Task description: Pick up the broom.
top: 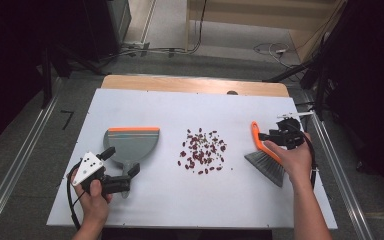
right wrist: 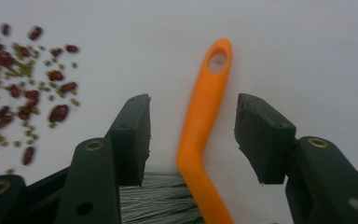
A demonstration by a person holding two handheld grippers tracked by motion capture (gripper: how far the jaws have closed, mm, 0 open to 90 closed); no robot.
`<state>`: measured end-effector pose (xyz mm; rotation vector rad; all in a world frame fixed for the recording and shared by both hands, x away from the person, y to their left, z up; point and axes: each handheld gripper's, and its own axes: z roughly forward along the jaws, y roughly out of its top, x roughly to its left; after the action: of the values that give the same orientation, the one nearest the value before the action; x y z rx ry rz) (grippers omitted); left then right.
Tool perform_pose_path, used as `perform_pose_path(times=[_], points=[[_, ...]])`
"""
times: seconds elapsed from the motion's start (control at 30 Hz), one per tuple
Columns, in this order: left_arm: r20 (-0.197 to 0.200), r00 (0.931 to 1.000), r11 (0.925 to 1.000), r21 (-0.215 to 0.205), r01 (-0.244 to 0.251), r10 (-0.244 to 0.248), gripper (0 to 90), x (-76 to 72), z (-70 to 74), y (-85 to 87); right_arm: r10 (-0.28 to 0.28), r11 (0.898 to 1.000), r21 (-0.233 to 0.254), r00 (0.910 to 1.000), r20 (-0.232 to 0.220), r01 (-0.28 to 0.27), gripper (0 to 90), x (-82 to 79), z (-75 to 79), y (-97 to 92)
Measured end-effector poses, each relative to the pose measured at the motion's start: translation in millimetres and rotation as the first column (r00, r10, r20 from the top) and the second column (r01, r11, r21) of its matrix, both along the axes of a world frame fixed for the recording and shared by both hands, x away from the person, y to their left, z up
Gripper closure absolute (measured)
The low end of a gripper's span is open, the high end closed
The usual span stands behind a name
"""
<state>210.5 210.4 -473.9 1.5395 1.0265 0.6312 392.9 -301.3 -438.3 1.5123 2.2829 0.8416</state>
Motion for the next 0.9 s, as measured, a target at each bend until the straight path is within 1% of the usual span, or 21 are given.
perform_pose_path(times=[0.07, 0.17, 0.23, 0.27, 0.33, 0.43, 0.53, 0.57, 0.6, 0.67, 0.7, 0.77, 0.83, 0.9], points=[[-0.001, 1.0000, 1.0000, 0.002, 0.003, -0.003, 0.0, 0.3, -0.3, -0.4, 0.002, 1.000, -0.010, 1.0000, -0.003, -0.002, 48.7, 1.4, -5.8, 1.5], [-0.004, 1.0000, 0.9999, 0.008, 0.008, -0.008, 0.0, 1.4, -1.7, -2.1, 0.014, 0.999, -0.049, 0.9998, -0.017, -0.015, 56.2, 1.4, -10.8, 5.6], [-0.007, 0.9999, 0.9998, 0.015, 0.012, -0.012, 0.0, 2.5, -2.5, -3.3, 0.018, 0.997, -0.078, 0.9989, -0.043, -0.022, 58.6, 1.5, -14.2, 8.9], [-0.009, 0.9999, 0.9998, 0.015, 0.013, -0.013, 0.0, 2.7, -2.7, -3.8, 0.007, 0.996, -0.085, 0.9982, -0.060, -0.012, 59.4, 1.8, -16.2, 9.8], [-0.009, 0.9998, 0.9998, 0.015, 0.015, -0.015, 0.0, 2.4, -2.6, -5.5, -0.024, 0.997, -0.074, 0.9970, -0.074, 0.019, 60.8, 3.0, -20.3, 9.2], [-0.005, 0.9998, 0.9995, 0.022, 0.021, -0.021, 0.0, 1.9, -2.4, -7.1, -0.023, 0.997, -0.073, 0.9936, -0.111, 0.015, 61.4, 6.0, -27.7, 8.5], [-0.006, 0.9997, 0.9993, 0.027, 0.025, -0.025, 0.0, 2.9, -2.8, -7.8, -0.026, 0.997, -0.077, 0.9904, -0.136, 0.016, 66.2, 6.7, -33.3, 10.9], [-0.007, 0.9997, 0.9994, 0.024, 0.025, -0.025, 0.0, 3.1, -3.2, -8.4, -0.034, 0.996, -0.091, 0.9907, -0.132, 0.022, 66.6, 6.7, -35.1, 12.1], [-0.008, 0.9996, 0.9992, 0.028, 0.027, -0.027, 0.0, 3.1, -3.4, -8.7, -0.042, 0.995, -0.094, 0.9904, -0.132, 0.029, 67.0, 6.5, -36.3, 12.6], [-0.004, 0.9995, 0.9990, 0.032, 0.030, -0.030, 0.0, 2.9, -3.3, -9.9, -0.046, 0.996, -0.078, 0.9880, -0.147, 0.035, 66.6, 7.5, -39.8, 12.4], [-0.004, 0.9995, 0.9990, 0.032, 0.031, -0.031, 0.0, 2.6, -3.0, -10.5, -0.051, 0.997, -0.071, 0.9884, -0.143, 0.041, 66.5, 7.2, -41.1, 11.9], [-0.002, 0.9994, 0.9987, 0.038, 0.035, -0.035, 0.0, 2.3, -2.7, -11.2, -0.043, 0.997, -0.074, 0.9877, -0.150, 0.032, 66.4, 8.0, -41.1, 12.4], [-0.001, 0.9994, 0.9985, 0.041, 0.036, -0.036, 0.0, 2.4, -2.6, -11.8, -0.050, 0.997, -0.066, 0.9859, -0.160, 0.040, 66.7, 9.4, -41.2, 11.6], [-0.001, 0.9993, 0.9985, 0.040, 0.037, -0.037, 0.0, 2.6, -2.0, -11.8, -0.057, 0.996, -0.077, 0.9853, -0.161, 0.045, 67.4, 9.5, -40.8, 12.9]])
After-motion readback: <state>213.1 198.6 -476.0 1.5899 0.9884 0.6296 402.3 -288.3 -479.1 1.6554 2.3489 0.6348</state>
